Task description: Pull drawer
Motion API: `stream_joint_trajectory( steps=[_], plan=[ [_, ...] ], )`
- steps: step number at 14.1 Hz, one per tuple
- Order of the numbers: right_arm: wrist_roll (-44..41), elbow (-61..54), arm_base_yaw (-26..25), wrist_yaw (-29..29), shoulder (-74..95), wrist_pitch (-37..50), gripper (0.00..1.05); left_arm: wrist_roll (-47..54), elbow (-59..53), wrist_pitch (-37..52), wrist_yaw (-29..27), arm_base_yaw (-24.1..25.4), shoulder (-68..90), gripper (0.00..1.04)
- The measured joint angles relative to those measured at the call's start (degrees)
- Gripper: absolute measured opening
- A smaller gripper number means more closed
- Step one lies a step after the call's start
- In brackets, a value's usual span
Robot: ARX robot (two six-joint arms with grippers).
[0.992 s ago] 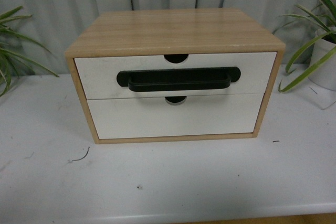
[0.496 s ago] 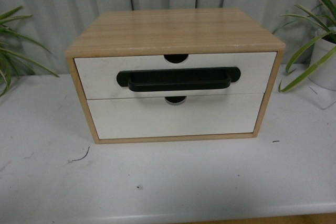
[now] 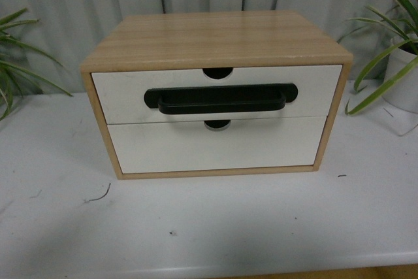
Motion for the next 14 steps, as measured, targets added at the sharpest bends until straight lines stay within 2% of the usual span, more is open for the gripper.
stream_joint_trajectory(
  steps=[1,3,4,5,8,10,11,14],
  plan=[
    [-5.14,3.74,-2.03,-8.28,7.48,-1.53,0.98,4.26,2.71,3.61,1.27,-2.75,7.65,0.98],
    [-15.98,10.25,-2.62,-20.17,19.52,-2.43,0.98,15.21,7.21,4.83,6.21,-7.19,22.38,0.98],
    [-22.12,14.99,-2.4,-25.27,25.44,-3.37,0.98,21.94,10.97,3.43,9.25,-9.44,30.05,0.98],
    [-27.08,18.88,-1.38,-28.06,30.71,-4.7,0.98,27.39,14.84,4.04,10.12,-11.15,36.17,0.98],
    [-40.89,28.98,4.9,-34.25,44.78,-10.93,0.98,38.86,28.33,0.22,12.15,-14.97,53.29,0.98],
    [-46.01,33.62,7.89,-35.34,49.83,-14.08,0.98,42.16,33.64,-3.67,12.44,-16.35,59.23,0.98],
    [-48.96,36.85,9.49,-36.3,53.24,-16.35,0.98,44.61,36.98,-5.97,11.93,-17.09,62.66,0.98],
    [-55.91,48.48,13.11,-37.38,63.84,-21.53,0.98,53.22,48.04,-11.43,5.79,-18.14,72.7,0.98]
  ],
)
